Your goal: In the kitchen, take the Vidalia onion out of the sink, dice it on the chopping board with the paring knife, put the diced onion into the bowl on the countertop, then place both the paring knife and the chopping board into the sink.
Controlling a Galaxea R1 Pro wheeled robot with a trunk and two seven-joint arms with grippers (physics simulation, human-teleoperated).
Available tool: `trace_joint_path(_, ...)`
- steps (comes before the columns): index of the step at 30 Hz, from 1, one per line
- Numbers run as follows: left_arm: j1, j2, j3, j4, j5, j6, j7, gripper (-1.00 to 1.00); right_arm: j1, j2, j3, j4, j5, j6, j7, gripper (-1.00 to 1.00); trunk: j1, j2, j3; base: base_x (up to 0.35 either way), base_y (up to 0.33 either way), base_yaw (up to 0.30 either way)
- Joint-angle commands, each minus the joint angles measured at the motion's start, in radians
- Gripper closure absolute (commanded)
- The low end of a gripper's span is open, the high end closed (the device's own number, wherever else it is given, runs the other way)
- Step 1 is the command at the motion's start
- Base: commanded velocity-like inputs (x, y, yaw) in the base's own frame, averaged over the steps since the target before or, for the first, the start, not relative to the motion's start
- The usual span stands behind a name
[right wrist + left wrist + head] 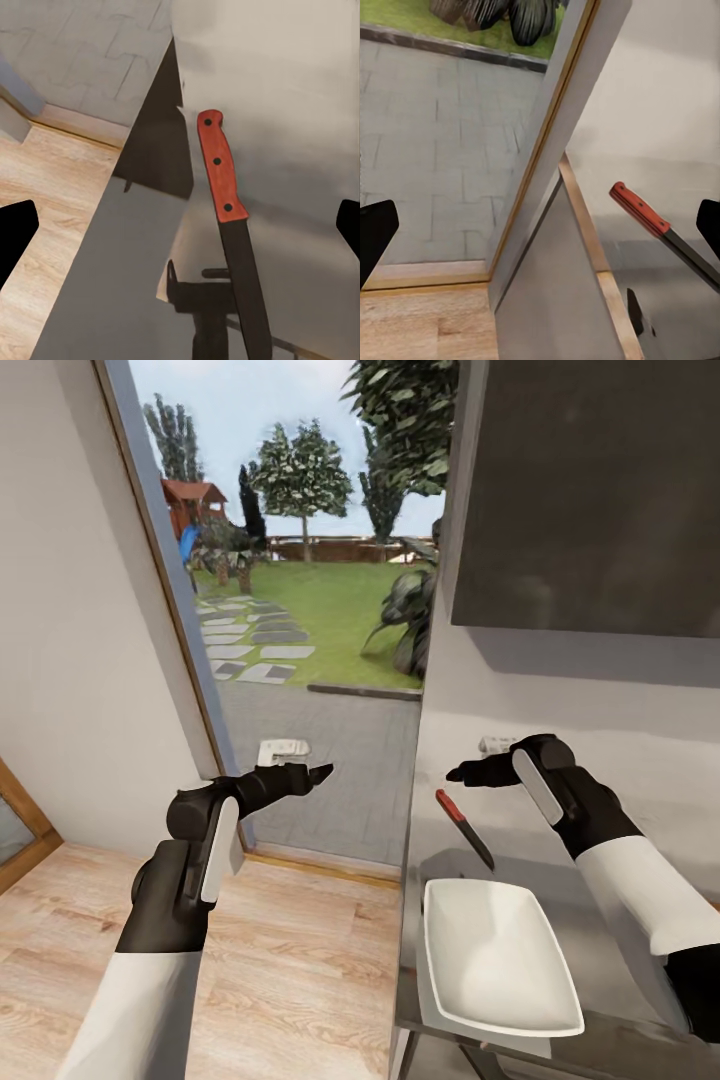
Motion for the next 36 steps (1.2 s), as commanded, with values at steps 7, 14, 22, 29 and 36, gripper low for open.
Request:
trace_joint_path(7,-0.001,-0.001,0.001,0.0,0.002,0.006,-0.002,-1.0,-0.001,-0.001,0.002,-0.001,0.005,0.003,0.003,-1.0,0.001,-0.002,-0.006,0.002,0.0,0.0)
trace_joint_path(14,-0.001,0.0,0.001,0.0,0.002,0.006,-0.001,-1.0,-0.001,-0.001,0.002,-0.001,0.005,0.003,0.002,-1.0,0.001,-0.002,-0.017,0.0,0.0,0.0)
trace_joint_path(22,-0.001,0.0,0.001,0.0,0.002,0.006,-0.001,-1.0,-0.001,-0.001,0.002,-0.001,0.005,0.003,0.002,-1.0,0.001,-0.002,-0.027,0.0,0.0,0.0)
trace_joint_path(29,-0.001,0.0,0.001,0.0,0.002,0.006,-0.001,-1.0,-0.001,-0.001,0.002,-0.001,0.005,0.003,0.002,-1.0,0.001,-0.002,-0.028,0.185,0.0,0.0)
trace_joint_path(36,-0.001,0.0,0.001,0.001,0.002,0.006,-0.002,-1.0,-0.001,-0.001,0.002,-0.001,0.006,0.004,0.002,-1.0,0.001,-0.002,-0.028,0.043,0.0,0.0)
